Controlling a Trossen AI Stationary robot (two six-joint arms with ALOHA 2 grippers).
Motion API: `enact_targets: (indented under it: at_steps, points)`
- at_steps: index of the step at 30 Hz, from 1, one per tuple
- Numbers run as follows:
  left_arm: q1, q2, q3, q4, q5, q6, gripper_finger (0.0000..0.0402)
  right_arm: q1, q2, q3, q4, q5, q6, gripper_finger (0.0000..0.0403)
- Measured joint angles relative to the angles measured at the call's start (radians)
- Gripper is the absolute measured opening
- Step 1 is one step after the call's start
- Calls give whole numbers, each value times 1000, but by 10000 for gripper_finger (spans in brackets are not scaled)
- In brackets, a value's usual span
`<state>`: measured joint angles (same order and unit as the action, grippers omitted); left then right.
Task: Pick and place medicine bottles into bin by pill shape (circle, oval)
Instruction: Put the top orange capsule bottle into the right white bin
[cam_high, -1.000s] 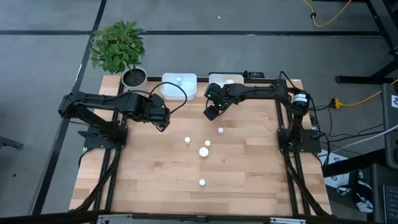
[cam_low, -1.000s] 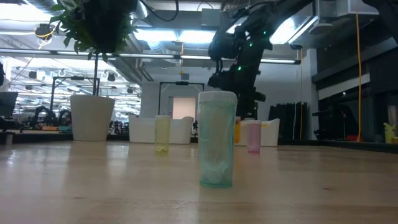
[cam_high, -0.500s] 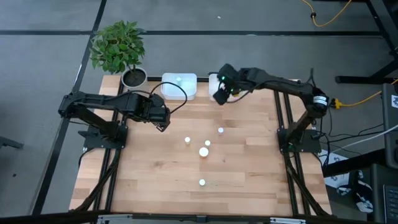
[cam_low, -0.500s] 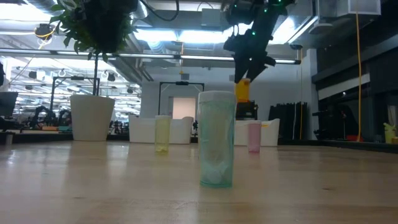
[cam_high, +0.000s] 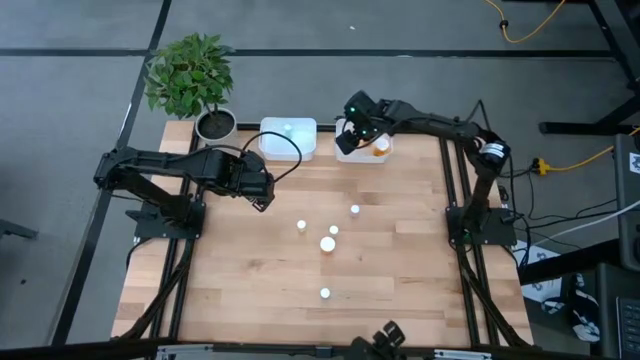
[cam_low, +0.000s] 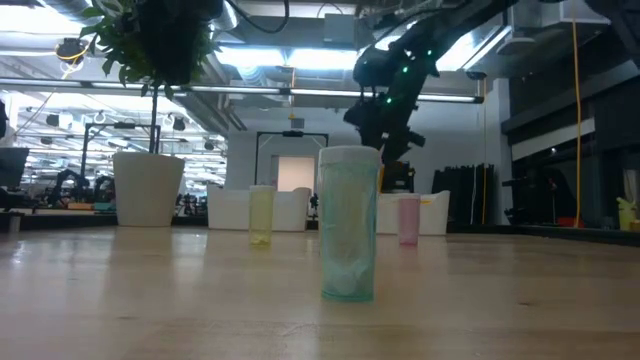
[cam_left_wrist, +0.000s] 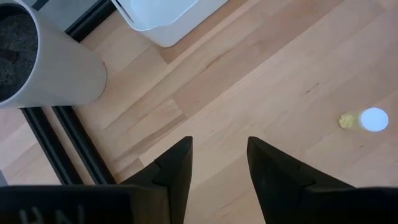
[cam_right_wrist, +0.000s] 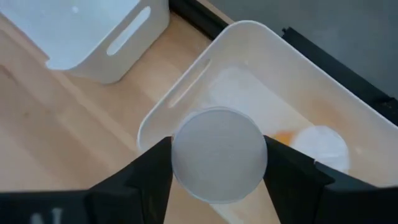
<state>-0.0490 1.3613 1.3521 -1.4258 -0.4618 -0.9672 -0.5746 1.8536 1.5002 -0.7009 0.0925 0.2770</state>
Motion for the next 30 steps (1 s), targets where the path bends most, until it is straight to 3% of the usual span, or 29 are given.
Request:
enact_targets:
  at_steps: [12, 30]
  points:
    - [0, 0, 0, 0, -1, 0, 147, -48, 106, 0, 69, -9, -25, 224]
    - [0, 0, 0, 5, -1, -1, 147, -81, 110, -1, 85, -58, -46, 225]
